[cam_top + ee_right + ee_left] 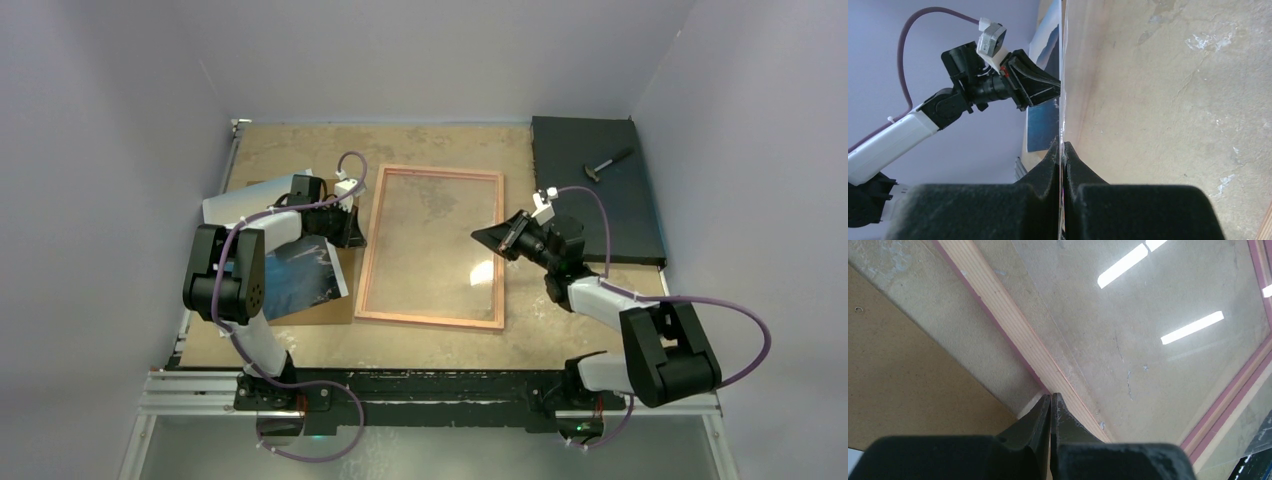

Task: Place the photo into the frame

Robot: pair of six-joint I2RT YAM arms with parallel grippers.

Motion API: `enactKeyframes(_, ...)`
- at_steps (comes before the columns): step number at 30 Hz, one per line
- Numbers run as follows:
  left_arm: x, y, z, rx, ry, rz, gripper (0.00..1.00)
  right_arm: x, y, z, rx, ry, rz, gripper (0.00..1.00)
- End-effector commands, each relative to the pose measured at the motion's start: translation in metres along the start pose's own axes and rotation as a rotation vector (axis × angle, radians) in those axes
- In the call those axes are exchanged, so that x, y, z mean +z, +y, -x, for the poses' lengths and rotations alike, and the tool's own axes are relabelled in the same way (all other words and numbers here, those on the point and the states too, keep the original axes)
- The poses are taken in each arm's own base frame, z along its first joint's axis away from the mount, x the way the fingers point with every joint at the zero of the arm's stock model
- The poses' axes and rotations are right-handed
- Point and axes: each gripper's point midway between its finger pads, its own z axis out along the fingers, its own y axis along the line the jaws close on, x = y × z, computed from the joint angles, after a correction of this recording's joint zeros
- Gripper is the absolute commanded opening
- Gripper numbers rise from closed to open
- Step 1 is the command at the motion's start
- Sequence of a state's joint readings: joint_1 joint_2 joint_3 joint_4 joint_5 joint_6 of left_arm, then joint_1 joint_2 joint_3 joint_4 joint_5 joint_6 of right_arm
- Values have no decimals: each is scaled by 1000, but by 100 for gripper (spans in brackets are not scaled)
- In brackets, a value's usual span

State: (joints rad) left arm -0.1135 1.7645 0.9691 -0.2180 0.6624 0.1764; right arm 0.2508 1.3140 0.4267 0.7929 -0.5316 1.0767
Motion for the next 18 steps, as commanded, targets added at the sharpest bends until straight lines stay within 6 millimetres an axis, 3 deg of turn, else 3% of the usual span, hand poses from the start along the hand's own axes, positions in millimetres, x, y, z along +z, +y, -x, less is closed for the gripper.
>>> enactKeyframes(1,0,4,-53,-70,169,28,0,-1,28,15,-35,-60,79,0)
enactKeyframes(18,1,5,-53,-75,171,27,0,-4,39,15,-26,-84,113,0)
